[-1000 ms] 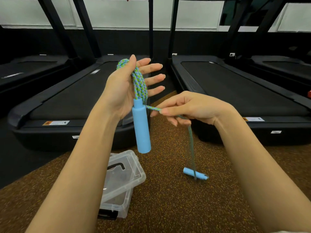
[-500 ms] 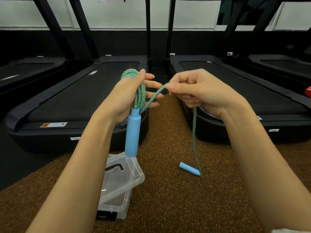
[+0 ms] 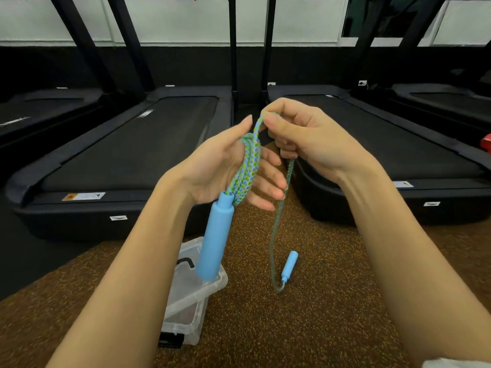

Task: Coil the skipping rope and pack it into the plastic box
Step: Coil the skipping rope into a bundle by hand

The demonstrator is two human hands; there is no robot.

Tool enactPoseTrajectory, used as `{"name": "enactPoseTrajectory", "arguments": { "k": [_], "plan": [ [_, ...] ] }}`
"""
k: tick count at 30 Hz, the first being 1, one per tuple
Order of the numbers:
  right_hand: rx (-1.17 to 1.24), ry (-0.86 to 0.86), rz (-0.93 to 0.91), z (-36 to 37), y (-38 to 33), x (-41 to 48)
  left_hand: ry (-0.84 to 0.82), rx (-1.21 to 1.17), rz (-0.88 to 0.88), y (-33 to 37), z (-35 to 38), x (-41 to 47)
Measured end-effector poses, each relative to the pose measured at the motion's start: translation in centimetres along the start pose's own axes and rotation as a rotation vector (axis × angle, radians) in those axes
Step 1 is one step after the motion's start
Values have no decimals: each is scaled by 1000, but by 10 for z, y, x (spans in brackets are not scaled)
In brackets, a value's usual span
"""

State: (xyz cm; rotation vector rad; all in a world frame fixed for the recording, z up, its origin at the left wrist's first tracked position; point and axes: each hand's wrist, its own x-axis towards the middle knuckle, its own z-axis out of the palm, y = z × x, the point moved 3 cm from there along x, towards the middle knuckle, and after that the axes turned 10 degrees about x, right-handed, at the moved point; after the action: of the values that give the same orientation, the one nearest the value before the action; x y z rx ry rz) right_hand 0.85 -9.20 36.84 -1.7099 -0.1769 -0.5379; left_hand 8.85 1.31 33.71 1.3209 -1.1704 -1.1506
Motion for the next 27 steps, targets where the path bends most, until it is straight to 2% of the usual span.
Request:
{"name": "enactPoseTrajectory", "arguments": {
  "k": [7,15,18,24,27],
  "plan": [
    [14,11,29,-4,7,0,-153,-38,71,3,8,1],
    [253,13,109,3,20,2,-225,-99,168,5,8,4],
    [273,12,150,2,30,4,-260,-136,203,7,9,5],
    [310,-80,263,17,42,3,-299,-298,291,15,8,1],
    [221,-141,297,19,50,5,-265,-346,350,18,0,-1]
  ]
}}
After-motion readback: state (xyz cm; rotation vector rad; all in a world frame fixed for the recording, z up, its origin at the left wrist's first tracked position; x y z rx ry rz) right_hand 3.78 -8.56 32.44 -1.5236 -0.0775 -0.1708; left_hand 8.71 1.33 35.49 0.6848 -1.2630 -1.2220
